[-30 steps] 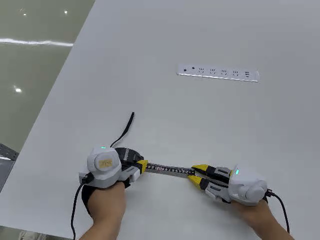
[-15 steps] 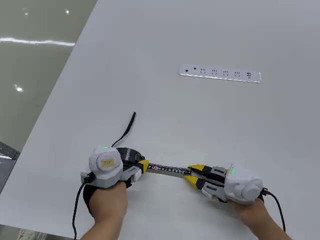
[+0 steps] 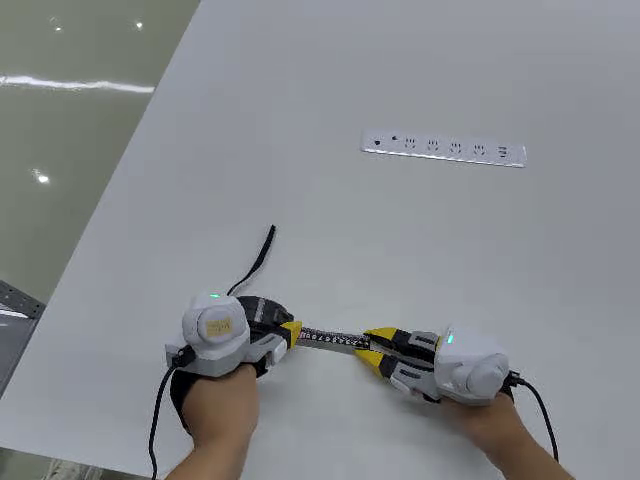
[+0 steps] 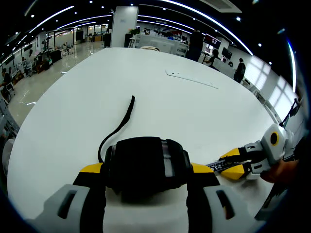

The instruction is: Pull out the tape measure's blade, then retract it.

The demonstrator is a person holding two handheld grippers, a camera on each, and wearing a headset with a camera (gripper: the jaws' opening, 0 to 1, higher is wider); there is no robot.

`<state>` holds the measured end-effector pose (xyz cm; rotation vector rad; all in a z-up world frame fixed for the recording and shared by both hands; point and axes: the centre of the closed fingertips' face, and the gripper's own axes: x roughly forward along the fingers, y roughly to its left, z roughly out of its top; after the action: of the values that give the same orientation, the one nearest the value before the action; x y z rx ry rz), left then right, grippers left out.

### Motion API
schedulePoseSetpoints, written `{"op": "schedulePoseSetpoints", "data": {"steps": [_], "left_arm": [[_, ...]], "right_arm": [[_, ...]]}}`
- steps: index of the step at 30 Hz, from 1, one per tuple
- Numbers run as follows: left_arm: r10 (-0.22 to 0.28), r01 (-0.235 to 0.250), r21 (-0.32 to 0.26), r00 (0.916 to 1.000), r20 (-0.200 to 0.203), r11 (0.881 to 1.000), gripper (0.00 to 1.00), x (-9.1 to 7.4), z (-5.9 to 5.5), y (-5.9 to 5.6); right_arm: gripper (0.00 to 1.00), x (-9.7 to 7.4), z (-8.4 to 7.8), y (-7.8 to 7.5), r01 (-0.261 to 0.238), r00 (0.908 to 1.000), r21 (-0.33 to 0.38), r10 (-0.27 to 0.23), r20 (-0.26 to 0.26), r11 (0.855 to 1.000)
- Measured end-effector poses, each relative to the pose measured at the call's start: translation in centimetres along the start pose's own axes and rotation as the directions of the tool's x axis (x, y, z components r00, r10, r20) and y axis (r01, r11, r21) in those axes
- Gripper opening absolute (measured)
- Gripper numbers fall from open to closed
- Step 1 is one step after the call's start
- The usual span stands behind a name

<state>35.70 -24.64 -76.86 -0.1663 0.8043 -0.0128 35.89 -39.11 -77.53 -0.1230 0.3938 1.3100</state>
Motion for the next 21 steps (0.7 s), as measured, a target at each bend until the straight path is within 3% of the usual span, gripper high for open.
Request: {"op": "schedulePoseSetpoints", "data": {"steps": [21], "left_arm": [[-0.001, 0.001, -0.002, 1.0000, 0.000, 1.000, 0.66, 0.0, 0.0, 0.0]], "right_arm": [[0.13, 2.1, 0.6, 0.7, -0.020, 0.9998, -0.001, 0.020, -0.003, 1.000]]}}
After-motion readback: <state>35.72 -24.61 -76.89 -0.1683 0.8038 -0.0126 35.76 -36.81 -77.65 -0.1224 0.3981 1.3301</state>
